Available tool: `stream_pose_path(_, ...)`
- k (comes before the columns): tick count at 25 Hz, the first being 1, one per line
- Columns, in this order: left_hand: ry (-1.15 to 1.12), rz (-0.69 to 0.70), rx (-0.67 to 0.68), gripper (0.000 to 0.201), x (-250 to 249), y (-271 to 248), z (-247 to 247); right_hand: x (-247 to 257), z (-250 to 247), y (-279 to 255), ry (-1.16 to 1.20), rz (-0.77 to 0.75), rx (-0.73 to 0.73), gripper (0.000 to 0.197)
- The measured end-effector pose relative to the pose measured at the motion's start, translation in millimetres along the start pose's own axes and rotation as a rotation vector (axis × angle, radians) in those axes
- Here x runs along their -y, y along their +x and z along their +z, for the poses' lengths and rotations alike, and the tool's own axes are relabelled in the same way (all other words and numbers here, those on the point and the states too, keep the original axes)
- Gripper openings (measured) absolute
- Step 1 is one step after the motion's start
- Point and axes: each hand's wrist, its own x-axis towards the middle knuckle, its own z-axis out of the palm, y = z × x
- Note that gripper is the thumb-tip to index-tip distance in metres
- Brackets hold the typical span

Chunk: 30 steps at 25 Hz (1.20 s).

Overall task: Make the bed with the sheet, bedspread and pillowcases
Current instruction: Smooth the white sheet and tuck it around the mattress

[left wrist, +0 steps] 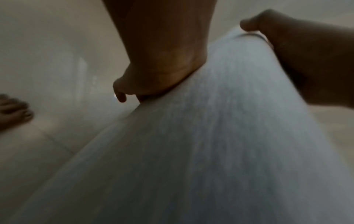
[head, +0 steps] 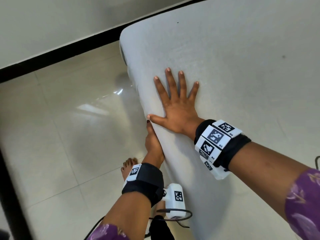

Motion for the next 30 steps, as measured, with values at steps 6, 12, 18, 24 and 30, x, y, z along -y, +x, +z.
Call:
stream_pose_path(6, -0.13, -0.152, -0.26, 0.051, 29.0, 8.2, -27.8, -10.1, -5.4, -44.3, -0.058, -0.377, -0.034, 0.091)
stream_pose_path(12, -0.057, -0.241, -0.148, 0.035, 64.0, -23.5, -39.0, -13.5, 25.8, -77.0, -0.141, -0.514, -0.001, 0.09)
stream_pose_path(18, 0.007, -0.128, -0.112, 0.037, 66.1, -37.1, -32.6, -8.1, 34.9, -73.0, -0.14, -0.464, 0.003, 0.09)
stream_pose_path(24, -0.163, -0.132, 0.115, 0.051, 59.9, -44.0, -29.5, -8.5, 44.6, -72.2, -0.094, -0.466, -0.083, 0.09)
stream_pose_path(30, 0.063, -0.068, 0.068, 0.054, 62.8, -39.6, -28.2, -7.1, 37.8, -72.7, -0.122, -0.452, -0.046, 0.086)
